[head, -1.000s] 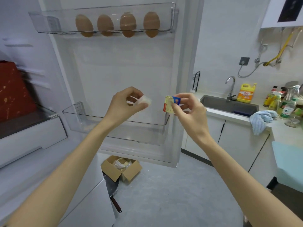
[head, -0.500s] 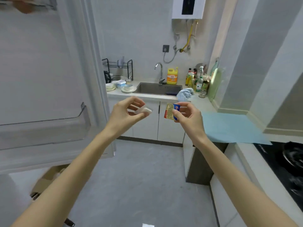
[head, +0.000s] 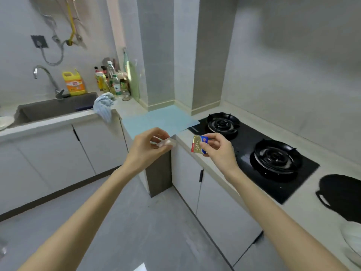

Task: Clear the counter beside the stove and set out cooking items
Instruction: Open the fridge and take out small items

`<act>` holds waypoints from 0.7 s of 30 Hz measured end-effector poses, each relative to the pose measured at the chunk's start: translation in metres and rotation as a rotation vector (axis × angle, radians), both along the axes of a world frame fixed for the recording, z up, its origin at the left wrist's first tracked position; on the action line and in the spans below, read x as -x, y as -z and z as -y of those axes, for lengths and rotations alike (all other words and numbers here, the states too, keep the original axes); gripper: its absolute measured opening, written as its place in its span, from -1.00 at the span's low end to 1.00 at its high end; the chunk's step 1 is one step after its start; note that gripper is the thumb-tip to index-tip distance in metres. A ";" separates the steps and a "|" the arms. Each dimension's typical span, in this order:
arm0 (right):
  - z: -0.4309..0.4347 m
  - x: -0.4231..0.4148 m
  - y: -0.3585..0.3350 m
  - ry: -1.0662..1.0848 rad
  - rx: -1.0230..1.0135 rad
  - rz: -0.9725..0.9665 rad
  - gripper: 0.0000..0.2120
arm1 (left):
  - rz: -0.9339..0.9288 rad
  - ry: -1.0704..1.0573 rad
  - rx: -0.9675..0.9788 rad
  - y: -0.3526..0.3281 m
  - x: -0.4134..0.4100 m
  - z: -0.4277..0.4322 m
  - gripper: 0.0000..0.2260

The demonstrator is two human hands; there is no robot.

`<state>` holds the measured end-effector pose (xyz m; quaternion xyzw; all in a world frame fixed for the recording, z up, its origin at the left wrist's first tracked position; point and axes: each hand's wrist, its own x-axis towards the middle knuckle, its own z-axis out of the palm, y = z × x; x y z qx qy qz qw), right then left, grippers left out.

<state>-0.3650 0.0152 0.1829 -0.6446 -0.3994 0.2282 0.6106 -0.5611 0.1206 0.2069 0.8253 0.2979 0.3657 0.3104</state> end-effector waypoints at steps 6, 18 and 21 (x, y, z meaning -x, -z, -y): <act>0.081 -0.062 0.018 0.259 0.054 -0.052 -0.88 | -0.025 0.291 0.002 0.018 -0.101 0.031 -0.84; 0.196 -0.181 0.074 0.610 0.252 -0.173 -0.85 | -0.176 0.664 0.042 0.089 -0.278 0.109 -0.92; 0.210 -0.220 0.092 0.625 0.339 -0.192 -0.85 | -0.236 0.689 0.011 0.115 -0.320 0.122 -0.93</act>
